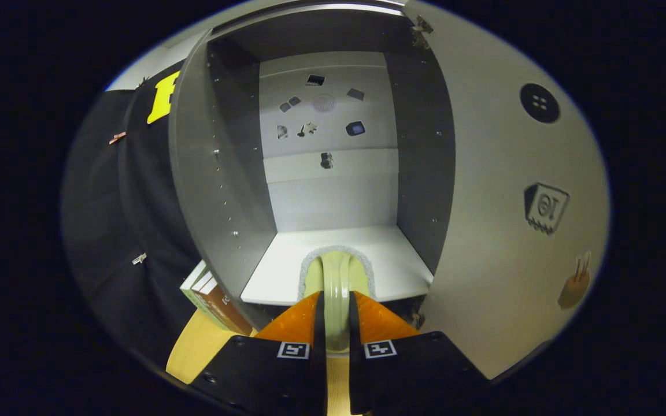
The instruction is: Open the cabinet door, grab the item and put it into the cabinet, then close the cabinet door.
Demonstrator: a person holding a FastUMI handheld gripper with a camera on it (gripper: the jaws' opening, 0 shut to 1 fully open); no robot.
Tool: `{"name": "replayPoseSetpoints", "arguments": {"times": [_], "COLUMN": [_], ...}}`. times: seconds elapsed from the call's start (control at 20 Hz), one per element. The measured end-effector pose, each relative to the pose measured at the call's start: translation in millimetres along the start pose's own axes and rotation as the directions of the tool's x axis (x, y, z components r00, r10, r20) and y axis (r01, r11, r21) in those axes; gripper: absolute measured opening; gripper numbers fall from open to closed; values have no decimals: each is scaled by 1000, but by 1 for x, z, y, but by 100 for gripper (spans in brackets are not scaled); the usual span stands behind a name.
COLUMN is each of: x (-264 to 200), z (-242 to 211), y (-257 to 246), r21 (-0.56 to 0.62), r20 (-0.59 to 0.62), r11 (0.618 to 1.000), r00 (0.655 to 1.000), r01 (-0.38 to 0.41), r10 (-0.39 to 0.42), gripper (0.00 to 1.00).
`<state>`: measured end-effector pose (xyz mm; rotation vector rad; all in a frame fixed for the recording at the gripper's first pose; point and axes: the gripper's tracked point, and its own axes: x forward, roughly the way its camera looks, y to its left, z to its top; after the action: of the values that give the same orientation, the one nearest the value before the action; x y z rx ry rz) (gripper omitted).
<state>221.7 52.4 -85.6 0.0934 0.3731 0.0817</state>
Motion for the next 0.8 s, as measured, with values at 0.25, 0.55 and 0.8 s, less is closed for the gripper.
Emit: {"name": "replayPoseSetpoints", "arguments": {"times": [0.25, 0.55, 0.8], "x": [60, 129, 165], "z": [14, -6, -14], "y": [-1, -5, -8], "r21": [11, -1, 8], "r20": [-36, -121, -154], "r11": [1000, 999, 999], "r00": [999, 992, 987], "r01": [14, 36, 53], "r10": [-14, -36, -52], "gripper": [19, 19, 19]}}
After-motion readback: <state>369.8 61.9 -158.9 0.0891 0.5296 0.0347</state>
